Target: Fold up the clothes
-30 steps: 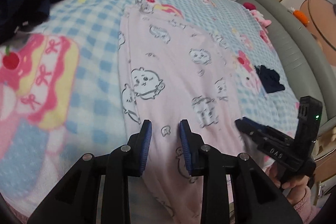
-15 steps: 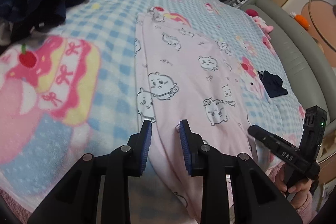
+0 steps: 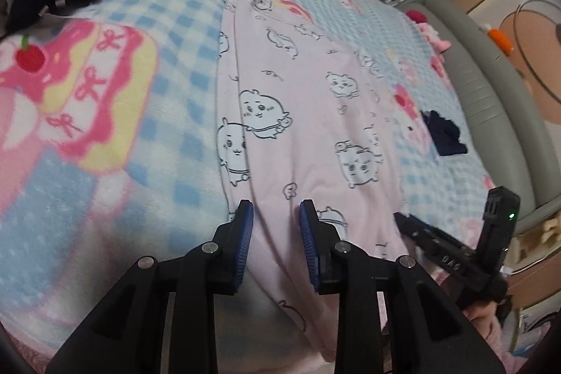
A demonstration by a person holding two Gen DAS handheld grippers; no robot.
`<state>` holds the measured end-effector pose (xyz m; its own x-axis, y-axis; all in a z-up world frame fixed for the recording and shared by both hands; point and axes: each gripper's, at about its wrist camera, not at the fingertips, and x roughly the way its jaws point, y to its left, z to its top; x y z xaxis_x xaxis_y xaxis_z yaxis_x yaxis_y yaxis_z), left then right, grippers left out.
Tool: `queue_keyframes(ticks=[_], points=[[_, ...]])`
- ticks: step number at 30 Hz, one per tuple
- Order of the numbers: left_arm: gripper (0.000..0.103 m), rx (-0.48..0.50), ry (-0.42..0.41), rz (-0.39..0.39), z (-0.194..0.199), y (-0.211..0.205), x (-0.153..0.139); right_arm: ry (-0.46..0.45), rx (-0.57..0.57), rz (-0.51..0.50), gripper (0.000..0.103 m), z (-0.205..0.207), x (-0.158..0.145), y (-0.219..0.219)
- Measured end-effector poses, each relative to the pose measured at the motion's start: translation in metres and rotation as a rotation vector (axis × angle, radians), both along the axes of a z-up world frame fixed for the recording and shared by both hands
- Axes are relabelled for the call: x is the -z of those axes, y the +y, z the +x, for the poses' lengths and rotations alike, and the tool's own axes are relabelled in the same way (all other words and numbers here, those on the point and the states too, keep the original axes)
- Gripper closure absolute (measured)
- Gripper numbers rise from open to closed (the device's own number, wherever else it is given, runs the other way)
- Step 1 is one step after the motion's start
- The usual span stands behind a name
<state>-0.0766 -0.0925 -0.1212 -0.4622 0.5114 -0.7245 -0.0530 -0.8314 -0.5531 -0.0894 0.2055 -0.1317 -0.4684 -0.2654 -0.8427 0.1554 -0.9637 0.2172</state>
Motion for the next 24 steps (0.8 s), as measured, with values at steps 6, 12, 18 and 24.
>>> queue_keyframes(ticks=[6,12,18,24], points=[[0.090,0.065,0.093,0.015,0.002,0.019,-0.014,0.125,-0.028,-0.079,0.063,0.013,-0.024,-0.001],[0.087,0.052,0.052,-0.068,-0.002,0.024,-0.008,0.047,-0.004,-0.051,0.061,0.007,-0.004,0.000],[0.072,0.022,-0.005,0.081,-0.003,0.007,0.004,0.030,0.017,-0.108,0.061,0.004,-0.002,0.013],[0.100,0.000,-0.014,0.183,-0.003,0.000,0.009,0.011,0.004,-0.168,0.054,0.003,0.002,0.015]])
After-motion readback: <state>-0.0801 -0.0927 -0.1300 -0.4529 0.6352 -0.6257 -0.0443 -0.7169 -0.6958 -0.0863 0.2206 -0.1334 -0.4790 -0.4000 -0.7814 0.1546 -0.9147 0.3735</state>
